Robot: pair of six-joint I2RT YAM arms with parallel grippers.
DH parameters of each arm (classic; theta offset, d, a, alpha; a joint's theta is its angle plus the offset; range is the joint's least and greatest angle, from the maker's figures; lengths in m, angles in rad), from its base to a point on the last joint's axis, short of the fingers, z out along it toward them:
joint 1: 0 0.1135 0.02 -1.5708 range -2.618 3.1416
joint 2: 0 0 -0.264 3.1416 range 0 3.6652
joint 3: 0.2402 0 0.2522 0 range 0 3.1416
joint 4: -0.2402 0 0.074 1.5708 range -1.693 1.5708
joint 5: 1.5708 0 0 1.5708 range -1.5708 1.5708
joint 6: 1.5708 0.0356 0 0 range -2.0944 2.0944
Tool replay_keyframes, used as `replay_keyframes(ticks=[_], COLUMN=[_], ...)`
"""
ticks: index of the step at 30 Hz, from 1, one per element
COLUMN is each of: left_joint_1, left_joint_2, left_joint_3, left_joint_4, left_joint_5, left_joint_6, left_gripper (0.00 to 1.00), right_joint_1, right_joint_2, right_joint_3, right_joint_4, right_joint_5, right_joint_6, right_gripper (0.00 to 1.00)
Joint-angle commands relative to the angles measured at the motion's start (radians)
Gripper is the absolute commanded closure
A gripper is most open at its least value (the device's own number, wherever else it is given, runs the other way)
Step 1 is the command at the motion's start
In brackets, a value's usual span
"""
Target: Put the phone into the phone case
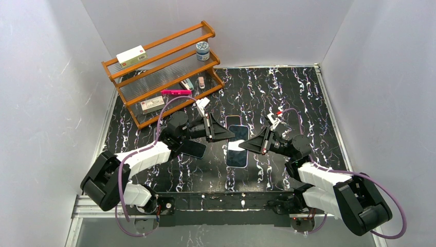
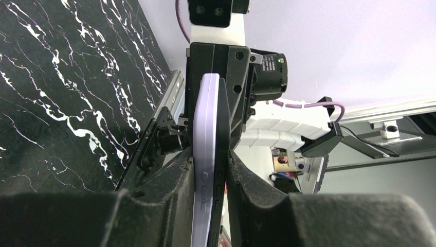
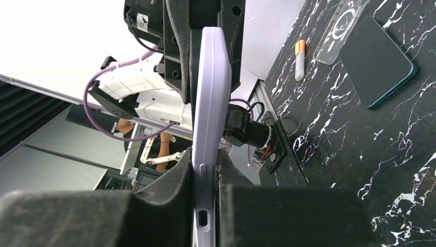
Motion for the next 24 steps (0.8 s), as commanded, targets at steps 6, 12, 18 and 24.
replay_keyframes(ticks=[6,12,18,24], left_joint_1=[-0.008,-0.008,-0.008,-0.008], left_joint_2=[-0.075,-0.098,-0.091,-0.073], left_joint_3=[-0.01,-0.034,-0.04,-0.044], left_joint_4=[-0.032,-0.033,-0.029,-0.071], left_joint_5=[-0.009,-0.01,-0.004,-0.013], left_joint_6=[0.016,0.012,0.008,0.037], left_gripper=[0.46,0.44,0.91,1.0], right_joint_1=[0.001,0.002,0.002,0.001], right_joint_2=[-0.046,-0.043,-0.017,0.009], right_joint_3=[0.028,0.038,0.03,0.044], right_joint_4=[0.158,0.189,0.218,0.183], right_joint_5=[0.166,0.2,0.213,0.182], right_joint_6=[0.064,0.094,0.104,0.094], right_gripper=[0.96,0.96,0.93,0.63])
